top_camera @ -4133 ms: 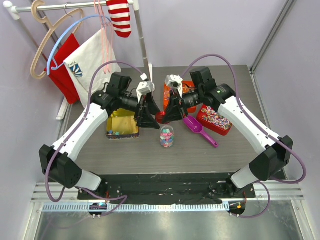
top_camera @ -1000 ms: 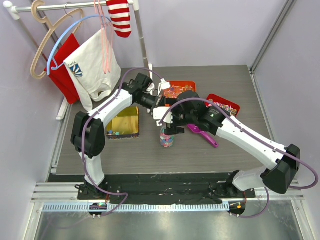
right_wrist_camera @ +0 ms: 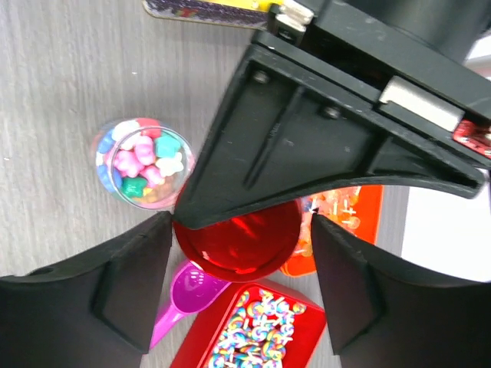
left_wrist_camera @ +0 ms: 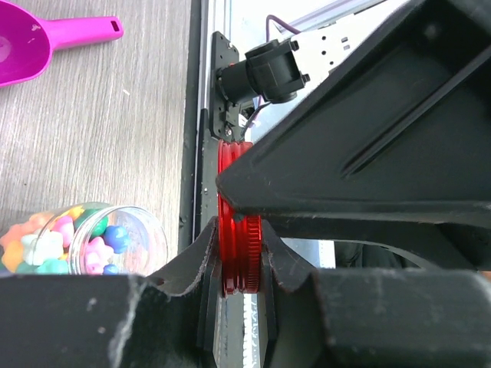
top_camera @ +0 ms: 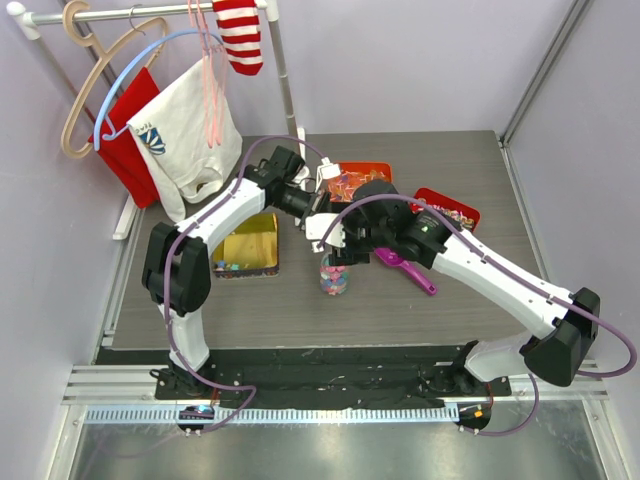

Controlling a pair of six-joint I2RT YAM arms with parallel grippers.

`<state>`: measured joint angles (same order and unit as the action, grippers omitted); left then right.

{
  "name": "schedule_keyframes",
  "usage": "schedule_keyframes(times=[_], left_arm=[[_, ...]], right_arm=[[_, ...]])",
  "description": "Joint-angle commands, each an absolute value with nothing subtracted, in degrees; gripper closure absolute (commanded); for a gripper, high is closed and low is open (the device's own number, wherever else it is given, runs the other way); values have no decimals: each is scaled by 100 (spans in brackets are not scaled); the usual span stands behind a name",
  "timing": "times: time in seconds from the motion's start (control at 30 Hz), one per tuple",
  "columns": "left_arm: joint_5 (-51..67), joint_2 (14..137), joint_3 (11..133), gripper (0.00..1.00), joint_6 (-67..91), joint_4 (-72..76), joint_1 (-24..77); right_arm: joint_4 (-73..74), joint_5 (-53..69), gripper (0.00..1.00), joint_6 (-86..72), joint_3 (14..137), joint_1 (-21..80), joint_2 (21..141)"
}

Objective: Pack the candies
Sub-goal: Close the bottle lid on the packing bottle.

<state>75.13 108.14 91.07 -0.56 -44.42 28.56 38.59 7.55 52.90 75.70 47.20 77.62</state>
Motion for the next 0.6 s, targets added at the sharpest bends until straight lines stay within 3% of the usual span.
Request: schedule_keyframes(times=[0.0, 0.1, 0.3, 0.4, 0.47, 0.57], left_arm=[[7726, 10731, 9185, 99, -202, -4482, 2883], [7743, 10705, 9185, 100, -237, -4526, 2892], [7787, 10626, 9185, 100, -334, -4605, 2909], [7805, 10591, 9202, 100, -439, -4702, 2909], [7778, 10591, 9255, 99, -579, -4807, 2909], [7664, 10591, 9369, 95, -729, -5018, 2909]], right_arm=[[3656, 598, 21, 5194, 7945, 4737, 7813], [3656, 597, 20, 5186, 7989, 4729, 7892], [3735, 685, 28, 5159, 7980, 4729, 7972], [3762, 782, 39, 5089, 7989, 4720, 7954], [3805, 809, 53, 5045, 8050, 4702, 7937], [3850, 800, 62, 5027, 8095, 4693, 7884]])
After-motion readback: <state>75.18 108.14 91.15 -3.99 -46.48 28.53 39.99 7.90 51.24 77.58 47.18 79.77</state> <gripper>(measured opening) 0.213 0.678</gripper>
